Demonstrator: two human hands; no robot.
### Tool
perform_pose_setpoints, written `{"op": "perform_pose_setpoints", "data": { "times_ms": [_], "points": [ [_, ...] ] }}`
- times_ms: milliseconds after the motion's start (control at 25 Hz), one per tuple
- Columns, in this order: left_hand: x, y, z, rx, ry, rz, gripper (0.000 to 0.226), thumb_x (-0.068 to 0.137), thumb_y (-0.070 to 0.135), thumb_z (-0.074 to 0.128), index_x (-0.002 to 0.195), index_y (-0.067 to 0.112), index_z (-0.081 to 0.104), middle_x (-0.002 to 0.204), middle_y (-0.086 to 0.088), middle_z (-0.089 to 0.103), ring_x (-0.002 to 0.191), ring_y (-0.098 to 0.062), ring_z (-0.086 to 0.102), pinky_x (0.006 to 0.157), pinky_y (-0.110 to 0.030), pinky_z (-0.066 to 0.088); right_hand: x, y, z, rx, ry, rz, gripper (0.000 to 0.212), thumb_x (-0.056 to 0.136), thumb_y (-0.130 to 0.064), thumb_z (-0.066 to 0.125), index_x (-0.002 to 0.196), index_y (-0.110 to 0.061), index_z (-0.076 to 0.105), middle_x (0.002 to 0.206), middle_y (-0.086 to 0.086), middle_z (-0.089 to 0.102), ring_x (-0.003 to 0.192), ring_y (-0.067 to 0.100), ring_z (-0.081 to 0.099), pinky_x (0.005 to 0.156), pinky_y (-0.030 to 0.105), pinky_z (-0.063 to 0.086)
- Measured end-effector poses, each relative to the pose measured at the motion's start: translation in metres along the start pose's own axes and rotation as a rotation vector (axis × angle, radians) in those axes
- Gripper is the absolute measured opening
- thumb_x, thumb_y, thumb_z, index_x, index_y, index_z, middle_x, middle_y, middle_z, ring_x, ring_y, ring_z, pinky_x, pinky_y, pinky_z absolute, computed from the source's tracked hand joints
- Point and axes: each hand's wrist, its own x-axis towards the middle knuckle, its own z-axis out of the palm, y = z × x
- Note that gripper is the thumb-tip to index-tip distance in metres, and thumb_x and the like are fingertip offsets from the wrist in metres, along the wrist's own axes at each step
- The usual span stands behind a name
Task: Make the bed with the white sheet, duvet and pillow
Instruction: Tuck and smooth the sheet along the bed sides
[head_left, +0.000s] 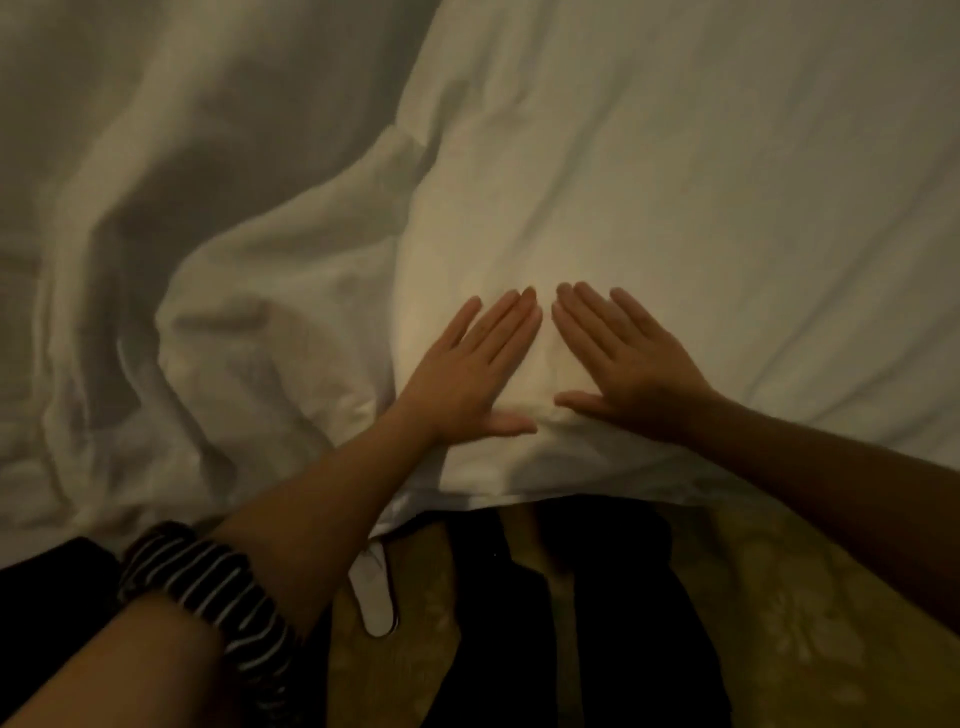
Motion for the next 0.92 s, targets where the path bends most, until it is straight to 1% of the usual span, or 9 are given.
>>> {"op": "perform_pose_setpoints", "data": {
  "times_ms": [200,280,400,520,560,640,720,840,920],
  "points": [
    [-0.030,0.037,0.025,0.000,-0.056,-0.058,0.116,0.060,0.046,0.082,0.146,0.000,0.018,0.153,-0.015,0.013,0.142,-0.030,0.016,0.117,-0.045,0.008,-0.057,-0.036,0.022,-0.048,-0.112,-0.106,0.098,0.076,-0.059,0.065,0.144,0.001,0.028,0.150,0.020,0.029,0.140,0.034,0.025,0.116,0.048,0.017],
    [-0.025,0.040,0.009,-0.029,-0.025,-0.081,0.113,0.067,0.056,0.075,0.147,0.002,0.016,0.154,-0.015,0.012,0.143,-0.029,0.014,0.117,-0.045,0.007,-0.057,-0.030,0.007,0.077,-0.048,-0.107,0.093,0.080,-0.061,0.059,0.143,0.002,0.031,0.149,0.021,0.033,0.140,0.034,0.028,0.115,0.047,0.020],
    [0.017,0.038,-0.031,-0.049,0.011,-0.119,0.099,0.083,0.071,0.042,0.148,0.003,0.012,0.155,-0.016,0.012,0.145,-0.028,0.011,0.118,-0.044,0.006,-0.035,0.017,-0.025,0.171,0.020,0.017,0.085,0.088,-0.062,0.044,0.143,0.002,0.032,0.150,0.022,0.028,0.141,0.033,0.026,0.116,0.045,0.020],
    [0.080,0.048,-0.056,-0.139,0.019,-0.245,0.095,0.086,0.068,0.038,0.149,0.003,0.009,0.154,-0.012,0.006,0.145,-0.024,0.007,0.118,-0.038,0.001,-0.016,0.088,-0.030,0.165,-0.084,0.245,0.084,0.092,-0.064,0.027,0.149,-0.004,0.014,0.156,0.013,0.005,0.146,0.025,0.003,0.119,0.038,0.001],
    [0.097,0.055,-0.055,-0.160,-0.015,-0.267,0.095,0.087,0.067,0.040,0.149,0.004,0.005,0.154,-0.012,0.002,0.145,-0.023,0.005,0.118,-0.038,0.001,-0.015,0.103,-0.027,0.159,-0.127,0.283,0.083,0.092,-0.065,0.019,0.150,-0.005,0.011,0.156,0.011,0.001,0.146,0.024,0.002,0.119,0.035,-0.003],
    [0.123,0.065,-0.050,-0.160,-0.124,-0.265,0.093,0.089,0.065,0.040,0.146,0.007,-0.007,0.152,-0.010,-0.011,0.144,-0.022,-0.006,0.120,-0.041,0.002,-0.022,0.119,-0.021,0.171,-0.185,0.260,0.084,0.093,-0.067,0.012,0.148,-0.003,0.021,0.155,0.014,0.013,0.144,0.028,0.017,0.119,0.037,0.004],
    [0.131,0.070,-0.042,-0.182,-0.227,-0.304,0.090,0.091,0.066,0.031,0.144,0.012,-0.018,0.150,-0.005,-0.024,0.143,-0.020,-0.018,0.118,-0.040,-0.008,-0.032,0.123,-0.017,0.179,-0.159,0.179,0.083,0.093,-0.066,0.026,0.143,0.000,0.036,0.150,0.017,0.031,0.140,0.030,0.030,0.116,0.041,0.019],
    [0.137,0.063,-0.039,-0.184,-0.264,-0.292,0.093,0.087,0.074,0.022,0.147,0.014,-0.016,0.153,-0.004,-0.023,0.143,-0.020,-0.020,0.114,-0.037,-0.016,-0.029,0.131,-0.008,0.160,-0.009,0.151,0.078,0.092,-0.061,0.042,0.138,0.002,0.044,0.145,0.018,0.040,0.137,0.030,0.036,0.111,0.045,0.034],
    [0.152,0.051,-0.035,-0.154,-0.225,-0.247,0.096,0.085,0.078,0.021,0.150,0.012,-0.006,0.157,-0.006,-0.013,0.146,-0.022,-0.011,0.117,-0.039,-0.011,-0.021,0.134,-0.008,0.163,0.051,0.189,0.073,0.093,-0.056,0.045,0.137,0.002,0.045,0.144,0.018,0.042,0.136,0.029,0.038,0.108,0.045,0.037]
  ]
}}
